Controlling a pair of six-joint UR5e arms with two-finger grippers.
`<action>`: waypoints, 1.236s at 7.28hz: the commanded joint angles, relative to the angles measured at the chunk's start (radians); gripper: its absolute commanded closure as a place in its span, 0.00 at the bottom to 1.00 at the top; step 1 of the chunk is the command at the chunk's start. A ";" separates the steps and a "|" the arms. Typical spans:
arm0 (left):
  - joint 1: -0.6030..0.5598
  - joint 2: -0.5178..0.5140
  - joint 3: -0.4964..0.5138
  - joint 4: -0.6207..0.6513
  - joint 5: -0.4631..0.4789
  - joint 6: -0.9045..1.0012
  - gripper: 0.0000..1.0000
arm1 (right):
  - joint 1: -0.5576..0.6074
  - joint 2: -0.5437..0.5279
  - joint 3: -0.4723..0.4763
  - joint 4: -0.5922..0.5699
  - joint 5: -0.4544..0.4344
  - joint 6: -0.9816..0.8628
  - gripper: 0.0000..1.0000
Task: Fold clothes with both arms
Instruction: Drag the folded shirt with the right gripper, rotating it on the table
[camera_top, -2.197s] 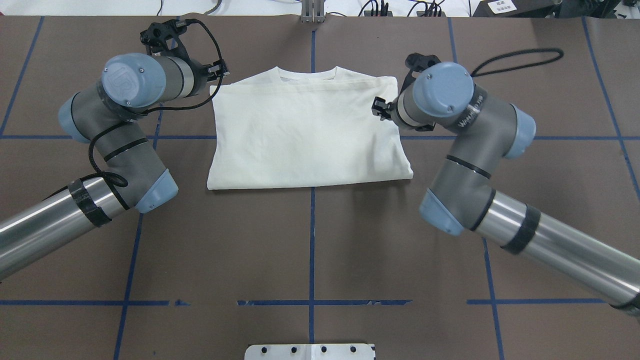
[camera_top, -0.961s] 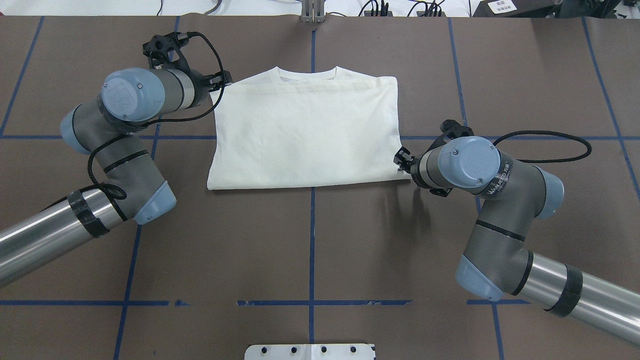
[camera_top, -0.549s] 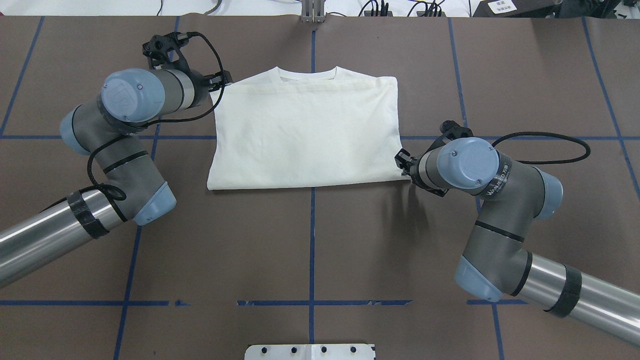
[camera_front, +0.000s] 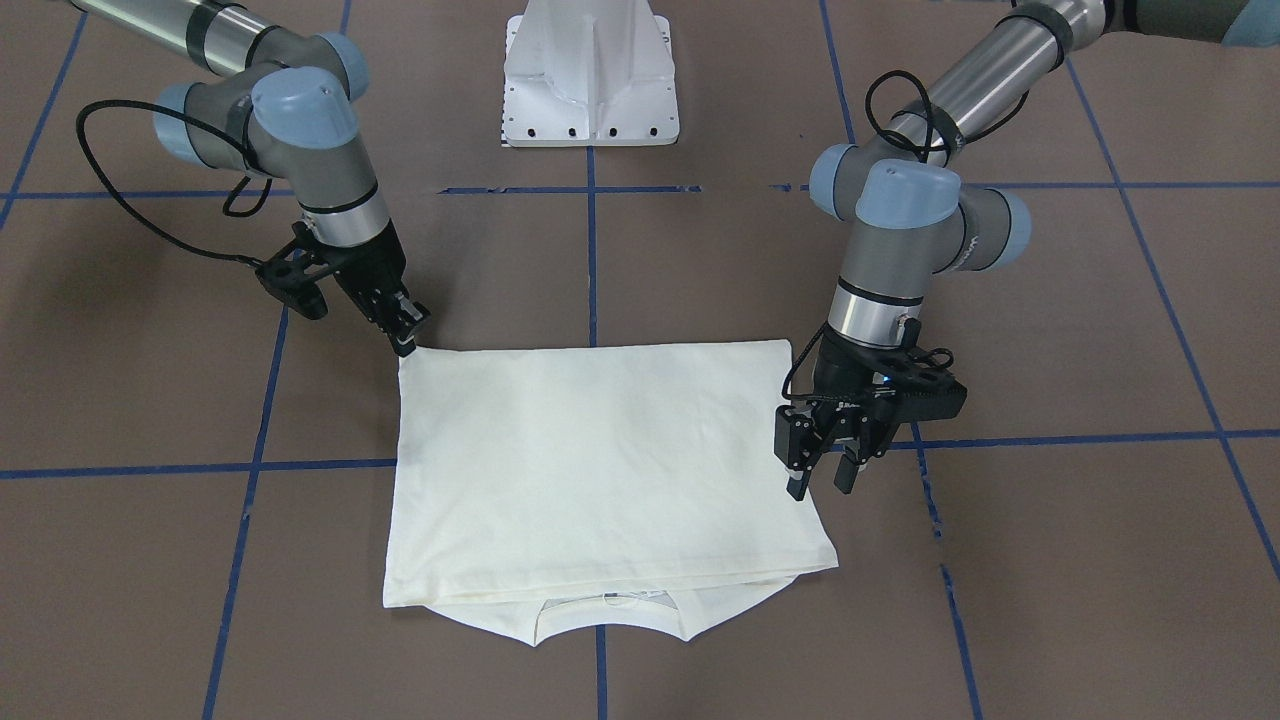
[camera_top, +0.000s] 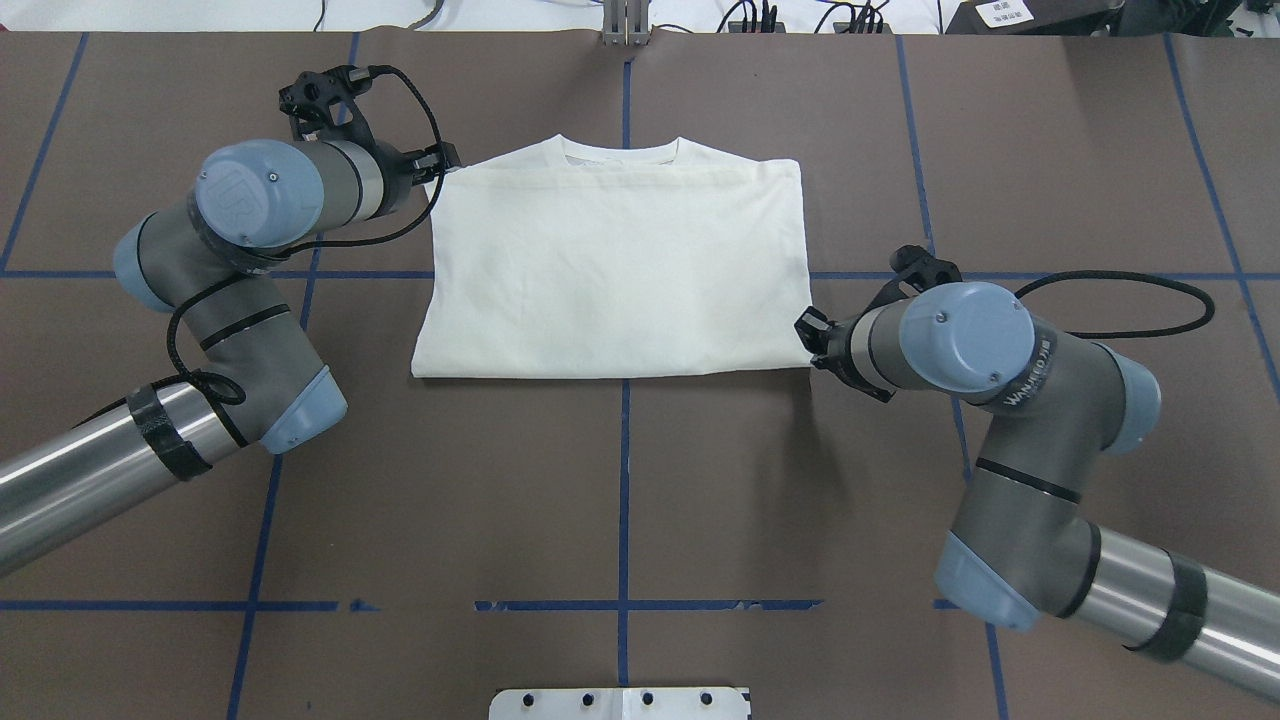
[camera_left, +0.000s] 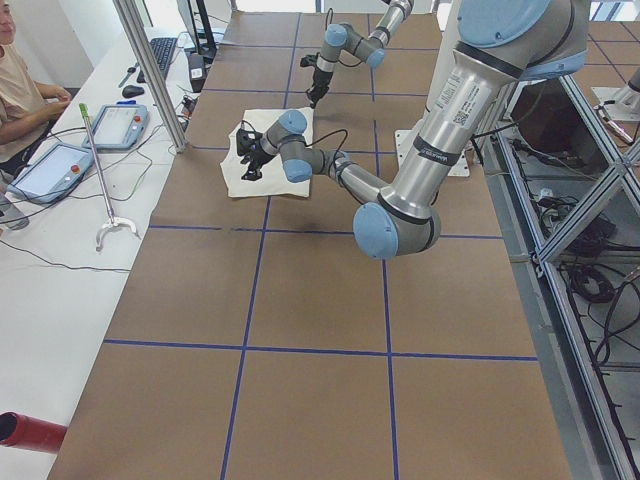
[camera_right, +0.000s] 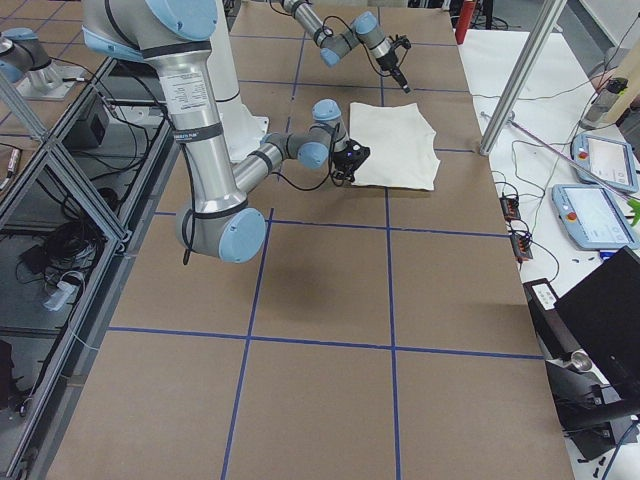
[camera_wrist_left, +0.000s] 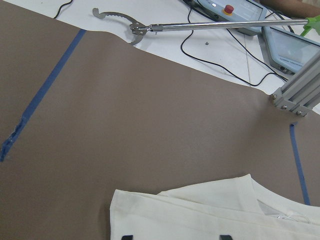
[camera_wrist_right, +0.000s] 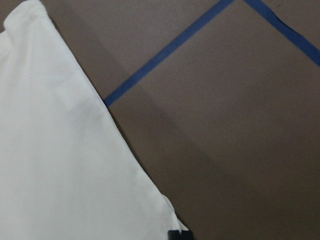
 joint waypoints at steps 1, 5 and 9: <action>0.003 0.005 -0.036 0.002 -0.003 -0.002 0.35 | -0.166 -0.217 0.279 -0.007 0.006 0.049 1.00; 0.063 0.137 -0.277 0.024 -0.102 -0.042 0.35 | -0.627 -0.484 0.469 -0.006 -0.071 0.037 0.01; 0.274 0.139 -0.416 0.239 -0.260 -0.471 0.27 | -0.360 -0.330 0.466 -0.009 -0.098 0.034 0.00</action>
